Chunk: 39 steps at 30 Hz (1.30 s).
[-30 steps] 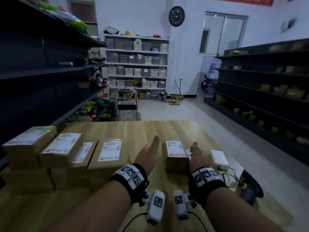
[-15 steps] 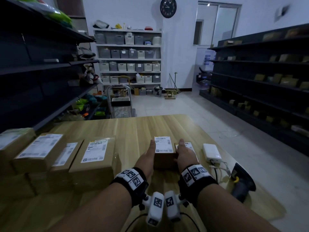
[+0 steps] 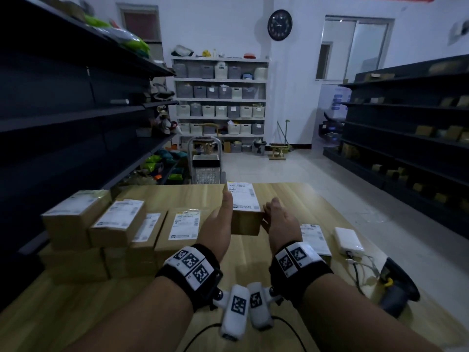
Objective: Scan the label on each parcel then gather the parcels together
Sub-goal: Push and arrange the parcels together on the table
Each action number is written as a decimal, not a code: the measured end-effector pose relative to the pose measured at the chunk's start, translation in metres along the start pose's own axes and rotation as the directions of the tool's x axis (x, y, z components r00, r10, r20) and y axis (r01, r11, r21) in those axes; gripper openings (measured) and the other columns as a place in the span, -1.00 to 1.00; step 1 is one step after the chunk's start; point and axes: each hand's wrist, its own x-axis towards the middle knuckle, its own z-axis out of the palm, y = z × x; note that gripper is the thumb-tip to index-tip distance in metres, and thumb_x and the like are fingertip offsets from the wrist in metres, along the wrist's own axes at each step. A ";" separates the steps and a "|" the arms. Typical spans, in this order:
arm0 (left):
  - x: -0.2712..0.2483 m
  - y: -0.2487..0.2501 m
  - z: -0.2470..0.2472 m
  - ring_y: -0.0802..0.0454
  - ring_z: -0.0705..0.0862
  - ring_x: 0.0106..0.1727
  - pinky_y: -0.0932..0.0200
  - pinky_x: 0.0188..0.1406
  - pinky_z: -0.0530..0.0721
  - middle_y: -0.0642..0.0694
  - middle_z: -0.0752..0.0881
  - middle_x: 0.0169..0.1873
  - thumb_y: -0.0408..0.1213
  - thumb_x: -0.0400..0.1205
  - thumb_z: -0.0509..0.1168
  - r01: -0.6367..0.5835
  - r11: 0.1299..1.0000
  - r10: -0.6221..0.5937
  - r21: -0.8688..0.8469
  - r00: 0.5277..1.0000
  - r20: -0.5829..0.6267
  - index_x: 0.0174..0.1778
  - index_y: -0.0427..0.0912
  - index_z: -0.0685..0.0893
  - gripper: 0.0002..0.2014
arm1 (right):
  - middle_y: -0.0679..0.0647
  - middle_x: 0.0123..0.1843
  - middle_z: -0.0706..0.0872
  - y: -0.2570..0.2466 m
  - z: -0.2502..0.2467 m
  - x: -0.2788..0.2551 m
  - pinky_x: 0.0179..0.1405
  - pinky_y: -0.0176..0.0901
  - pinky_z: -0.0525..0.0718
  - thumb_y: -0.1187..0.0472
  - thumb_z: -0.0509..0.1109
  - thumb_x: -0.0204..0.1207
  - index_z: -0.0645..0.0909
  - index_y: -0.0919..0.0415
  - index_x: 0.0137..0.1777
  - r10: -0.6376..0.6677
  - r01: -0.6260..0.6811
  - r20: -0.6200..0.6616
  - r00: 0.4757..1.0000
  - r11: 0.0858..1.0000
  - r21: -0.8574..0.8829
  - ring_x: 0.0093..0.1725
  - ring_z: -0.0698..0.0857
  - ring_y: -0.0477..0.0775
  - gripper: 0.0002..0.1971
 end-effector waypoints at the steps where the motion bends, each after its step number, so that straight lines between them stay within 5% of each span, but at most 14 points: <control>1: 0.000 -0.002 -0.014 -0.11 0.85 0.33 -0.32 0.58 0.66 0.03 0.92 0.23 0.97 0.22 -0.08 -0.012 1.000 0.012 -0.004 1.000 -0.015 0.39 0.17 0.86 0.20 | -0.04 -0.20 0.91 -0.001 0.011 -0.005 0.30 0.30 0.80 -0.31 0.27 0.70 0.79 -0.01 -0.29 0.009 -0.010 0.028 1.000 1.000 0.028 0.02 0.88 0.11 -0.49; 4: -0.018 0.013 -0.057 -0.06 0.85 0.29 -0.24 0.60 0.64 0.06 0.93 0.20 0.96 0.22 -0.11 -0.010 1.000 0.011 0.004 0.998 -0.054 0.24 0.18 0.87 0.14 | -0.08 -0.16 0.87 -0.006 0.045 -0.025 0.31 0.12 0.79 -0.08 0.27 0.83 0.73 0.02 -0.20 0.044 -0.053 0.140 0.989 0.997 0.064 0.02 0.84 -0.02 -0.60; 7: -0.028 0.019 -0.101 0.05 0.73 0.16 0.02 0.50 0.46 0.13 0.81 0.12 0.71 0.61 -0.17 0.003 0.999 0.003 0.053 0.994 -0.105 0.33 0.21 0.82 -0.12 | -0.17 -0.28 0.86 -0.006 0.079 -0.038 0.33 0.13 0.77 -0.07 0.29 0.83 0.71 0.01 -0.21 0.066 -0.086 0.220 0.973 0.993 0.085 -0.01 0.80 -0.08 -0.61; 10: -0.026 0.016 -0.138 -0.04 0.80 0.29 -0.09 0.55 0.59 0.06 0.90 0.22 0.91 0.26 -0.19 0.022 0.996 -0.009 0.085 0.989 -0.145 0.27 0.18 0.91 0.16 | -0.15 -0.29 0.89 -0.005 0.113 -0.051 0.30 0.18 0.80 -0.18 0.33 0.75 0.76 0.06 -0.21 0.043 -0.072 0.273 0.961 0.993 0.098 -0.02 0.85 0.02 -0.58; 12: -0.028 0.017 -0.157 -0.04 0.82 0.22 -0.05 0.35 0.63 0.05 0.92 0.09 0.86 0.27 -0.21 0.022 0.996 -0.006 0.092 0.985 -0.170 0.18 0.15 0.93 0.13 | -0.04 -0.16 0.93 -0.005 0.132 -0.060 0.31 0.31 0.81 -0.35 0.35 0.54 0.83 0.06 -0.19 0.036 -0.064 0.292 0.956 0.994 0.086 0.04 0.89 0.12 -0.51; 16: -0.030 0.016 -0.183 -0.05 0.85 0.06 -0.08 0.51 0.63 0.06 0.95 -0.16 0.97 0.09 -0.24 0.035 0.993 -0.016 0.116 0.987 -0.162 0.08 0.06 0.95 0.28 | -0.09 -0.23 0.91 -0.009 0.156 -0.072 0.34 0.38 0.79 -0.42 0.33 0.36 0.88 -0.10 -0.27 0.048 -0.077 0.320 0.946 0.994 0.076 0.02 0.88 0.13 -0.54; 19: -0.026 0.005 -0.195 -0.20 0.81 0.25 -0.30 0.63 0.60 -0.16 0.90 0.15 1.01 0.01 -0.22 0.112 0.988 -0.094 0.111 0.984 -0.153 0.15 -0.04 0.86 0.36 | -0.15 -0.21 0.92 -0.010 0.164 -0.081 0.39 0.33 0.77 -0.42 0.36 0.37 0.90 -0.17 -0.24 0.061 -0.081 0.329 0.942 0.996 0.049 0.09 0.86 0.09 -0.58; 21: -0.029 0.005 -0.200 -0.22 0.74 0.44 -0.29 0.71 0.51 -0.23 0.81 0.42 0.91 0.32 -0.17 0.095 0.989 -0.072 0.113 0.978 -0.193 0.38 -0.07 0.81 0.25 | -0.08 -0.16 0.91 -0.006 0.165 -0.084 0.41 0.33 0.75 -0.32 0.37 0.57 0.86 0.01 -0.23 0.063 -0.068 0.334 0.940 0.998 0.003 0.08 0.84 0.04 -0.55; 23: -0.033 0.009 -0.205 -0.15 0.68 0.46 -0.15 0.68 0.48 -0.11 0.75 0.39 0.64 0.68 -0.10 0.011 0.993 0.019 0.117 0.968 -0.249 0.43 -0.09 0.78 -0.05 | -0.08 -0.08 0.88 -0.004 0.165 -0.085 0.42 0.34 0.74 -0.23 0.34 0.69 0.82 0.02 -0.18 0.062 -0.051 0.339 0.939 0.998 -0.041 0.09 0.81 0.03 -0.59; 25: -0.030 0.008 -0.210 -0.07 0.63 0.34 0.02 0.42 0.44 -0.05 0.70 0.23 0.38 0.86 -0.09 -0.034 0.991 0.072 0.131 0.952 -0.296 0.31 -0.08 0.76 -0.30 | -0.05 -0.06 0.85 -0.004 0.166 -0.081 0.43 0.33 0.73 -0.18 0.32 0.75 0.78 0.03 -0.18 0.070 -0.044 0.340 0.938 0.996 -0.082 0.09 0.80 0.05 -0.60; 27: -0.027 0.008 -0.214 -0.06 0.61 0.31 0.04 0.35 0.40 -0.05 0.70 0.24 0.36 0.87 -0.11 -0.017 0.989 0.061 0.148 0.953 -0.296 0.34 -0.11 0.76 -0.29 | -0.05 -0.04 0.82 -0.001 0.168 -0.077 0.45 0.29 0.72 -0.17 0.30 0.78 0.74 0.00 -0.18 0.083 -0.049 0.349 0.934 0.993 -0.104 0.07 0.77 0.01 -0.61; 31: -0.018 0.001 -0.220 -0.22 0.48 0.77 -0.19 0.74 0.34 -0.13 0.54 0.78 0.51 0.78 -0.15 0.092 0.984 -0.046 0.152 0.958 -0.282 0.82 -0.09 0.52 -0.08 | -0.05 0.02 0.92 0.000 0.176 -0.078 0.35 0.23 0.81 -0.32 0.29 0.66 0.85 0.00 0.04 0.099 -0.061 0.397 0.913 0.992 -0.108 0.10 0.87 0.05 -0.55; 35: -0.014 -0.002 -0.220 -0.21 0.46 0.80 -0.24 0.79 0.32 -0.12 0.51 0.81 0.54 0.76 -0.18 0.076 0.984 -0.027 0.163 0.960 -0.280 0.84 -0.06 0.48 -0.05 | -0.08 0.02 0.86 -0.006 0.179 -0.081 0.09 -0.01 0.79 -0.28 0.25 0.76 0.78 -0.02 0.14 0.092 -0.031 0.393 0.915 0.987 -0.157 0.05 0.82 -0.01 -0.59; 39: -0.013 -0.006 -0.222 -0.19 0.52 0.75 -0.20 0.75 0.37 -0.14 0.59 0.74 0.49 0.80 -0.13 0.025 0.990 0.021 0.136 0.945 -0.326 0.78 -0.10 0.57 -0.10 | -0.07 0.01 0.87 0.000 0.177 -0.074 0.35 0.14 0.76 -0.29 0.26 0.75 0.79 -0.05 0.01 0.115 -0.070 0.392 0.913 0.989 -0.128 0.12 0.83 0.06 -0.60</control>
